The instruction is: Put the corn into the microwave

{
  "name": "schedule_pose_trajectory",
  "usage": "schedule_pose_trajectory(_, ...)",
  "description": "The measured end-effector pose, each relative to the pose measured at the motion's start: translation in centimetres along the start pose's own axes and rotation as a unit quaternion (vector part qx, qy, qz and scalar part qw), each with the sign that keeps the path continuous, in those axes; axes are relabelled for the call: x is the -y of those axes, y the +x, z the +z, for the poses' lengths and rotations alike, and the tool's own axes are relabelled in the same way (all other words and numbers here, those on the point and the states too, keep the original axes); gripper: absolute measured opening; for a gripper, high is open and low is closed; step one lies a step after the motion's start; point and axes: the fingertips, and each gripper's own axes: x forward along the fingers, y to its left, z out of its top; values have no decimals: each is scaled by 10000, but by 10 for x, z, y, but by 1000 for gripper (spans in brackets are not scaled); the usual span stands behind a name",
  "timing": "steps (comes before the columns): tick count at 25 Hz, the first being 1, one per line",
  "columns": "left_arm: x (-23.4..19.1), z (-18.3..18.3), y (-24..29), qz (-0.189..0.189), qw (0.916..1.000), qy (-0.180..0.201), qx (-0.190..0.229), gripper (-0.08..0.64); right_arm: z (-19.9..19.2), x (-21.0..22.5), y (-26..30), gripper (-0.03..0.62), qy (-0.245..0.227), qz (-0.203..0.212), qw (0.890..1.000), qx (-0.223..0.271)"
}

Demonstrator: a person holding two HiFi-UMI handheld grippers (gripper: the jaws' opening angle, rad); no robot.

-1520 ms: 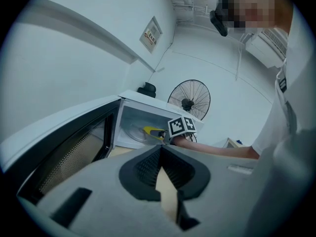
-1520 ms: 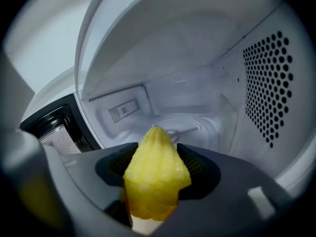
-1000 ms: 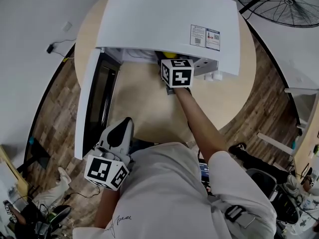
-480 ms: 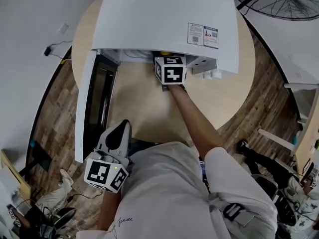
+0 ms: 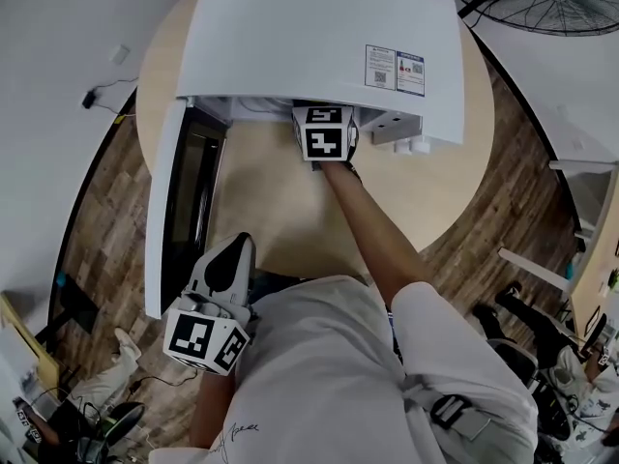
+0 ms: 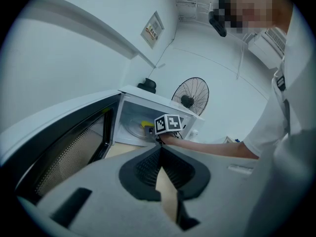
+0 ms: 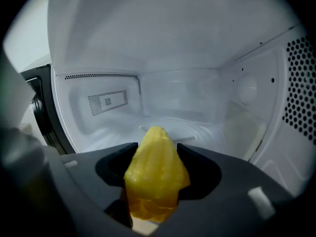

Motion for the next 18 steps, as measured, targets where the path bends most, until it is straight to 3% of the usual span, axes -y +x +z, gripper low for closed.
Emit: schedule_pose_trajectory(18,0,0,-1,-61,10000,2,-2,-9,-9,3,4,262,-602,-333,9975,-127)
